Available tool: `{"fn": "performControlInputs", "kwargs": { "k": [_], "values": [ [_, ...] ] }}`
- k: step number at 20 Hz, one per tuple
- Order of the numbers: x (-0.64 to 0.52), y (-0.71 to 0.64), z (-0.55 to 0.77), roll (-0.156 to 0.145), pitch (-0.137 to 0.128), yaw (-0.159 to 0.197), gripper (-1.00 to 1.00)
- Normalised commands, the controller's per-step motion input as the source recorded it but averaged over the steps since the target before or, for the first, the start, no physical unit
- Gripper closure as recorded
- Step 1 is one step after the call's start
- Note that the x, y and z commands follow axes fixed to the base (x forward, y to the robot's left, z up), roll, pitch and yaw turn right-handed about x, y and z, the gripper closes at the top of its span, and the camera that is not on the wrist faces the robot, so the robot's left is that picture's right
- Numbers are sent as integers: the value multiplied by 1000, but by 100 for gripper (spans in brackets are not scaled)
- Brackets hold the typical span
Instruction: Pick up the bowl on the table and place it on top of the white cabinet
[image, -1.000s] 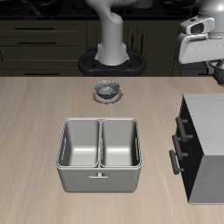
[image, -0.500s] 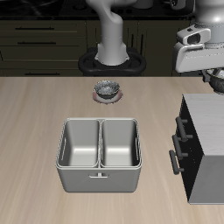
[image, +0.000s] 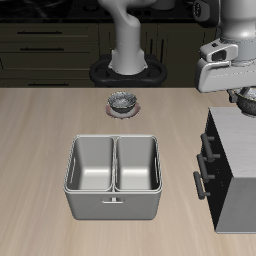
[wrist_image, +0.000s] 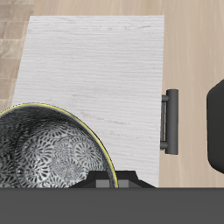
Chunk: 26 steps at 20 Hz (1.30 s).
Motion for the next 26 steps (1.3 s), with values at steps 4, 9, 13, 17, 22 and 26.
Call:
{"fn": "performControlInputs", "kwargs": {
  "k": [4, 9, 13, 17, 22, 26],
  "values": [
    [-16, 26, -202, 7, 20, 22, 100],
    [44, 11, -170, 5, 24, 8, 100],
    [9, 36, -126, 2, 10, 10, 100],
    [-23, 62, -52, 34, 10, 36, 100],
    [-26, -31, 17, -37, 3, 62, -100],
    [49, -58, 7, 16, 6, -25, -100]
  ]
}}
